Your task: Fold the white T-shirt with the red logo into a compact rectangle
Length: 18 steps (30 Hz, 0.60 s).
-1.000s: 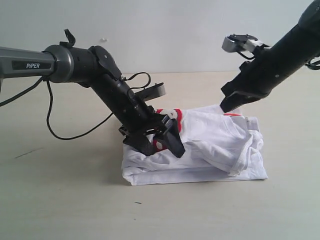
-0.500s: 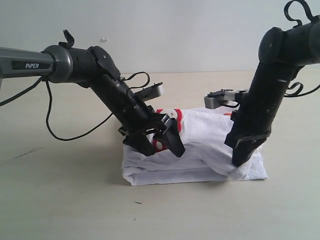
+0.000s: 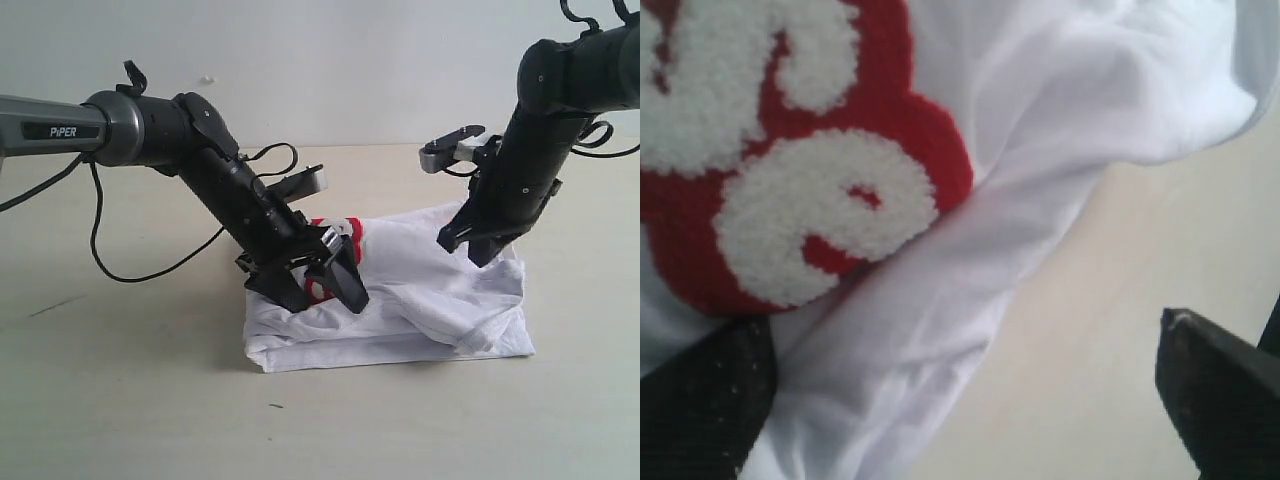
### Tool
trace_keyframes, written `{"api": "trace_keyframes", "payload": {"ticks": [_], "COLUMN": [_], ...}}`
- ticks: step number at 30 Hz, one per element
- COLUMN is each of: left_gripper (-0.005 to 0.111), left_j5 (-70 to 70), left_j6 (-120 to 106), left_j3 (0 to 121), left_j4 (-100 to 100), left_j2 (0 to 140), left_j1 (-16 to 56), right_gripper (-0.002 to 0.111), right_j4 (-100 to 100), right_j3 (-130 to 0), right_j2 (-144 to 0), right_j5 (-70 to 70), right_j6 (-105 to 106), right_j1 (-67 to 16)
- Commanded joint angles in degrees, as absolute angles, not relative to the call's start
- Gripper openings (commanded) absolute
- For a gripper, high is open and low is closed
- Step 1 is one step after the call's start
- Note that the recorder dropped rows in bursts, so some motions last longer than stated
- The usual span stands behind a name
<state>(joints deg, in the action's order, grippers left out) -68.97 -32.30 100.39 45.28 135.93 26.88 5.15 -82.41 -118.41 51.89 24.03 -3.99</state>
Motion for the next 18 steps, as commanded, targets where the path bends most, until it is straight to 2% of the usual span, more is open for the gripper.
{"api": "trace_keyframes", "payload": {"ticks": [1,7,13,15,18], "left_gripper": [0.104,0.104,0.104,0.104,0.104], "left_j5": [-70.0,-70.0,-70.0,-70.0,-70.0], "left_j6": [-31.2,-31.3,-31.5,-31.7,-32.1], "left_j3": [99.3,99.3,99.3,99.3,99.3], "left_j4": [40.1,40.6,40.6,40.6,39.6], "left_j2": [137.8,137.8,137.0,136.0,134.1], "left_j1": [26.6,26.6,26.6,26.6,26.6], "right_gripper": [0.000,0.000,0.000,0.000,0.000], "right_j4": [5.1,2.9,-10.8,-9.4,3.5], "right_j3": [-82.9,-84.3,-84.4,-84.4,-84.4], "right_j2": [-120.9,-126.0,-125.2,-124.2,-121.2], "right_j5": [44.9,36.5,34.5,35.7,38.1], "right_j6": [23.9,17.2,4.7,5.4,17.5], "right_j1": [-3.8,-3.8,-3.8,-3.8,-4.0]}}
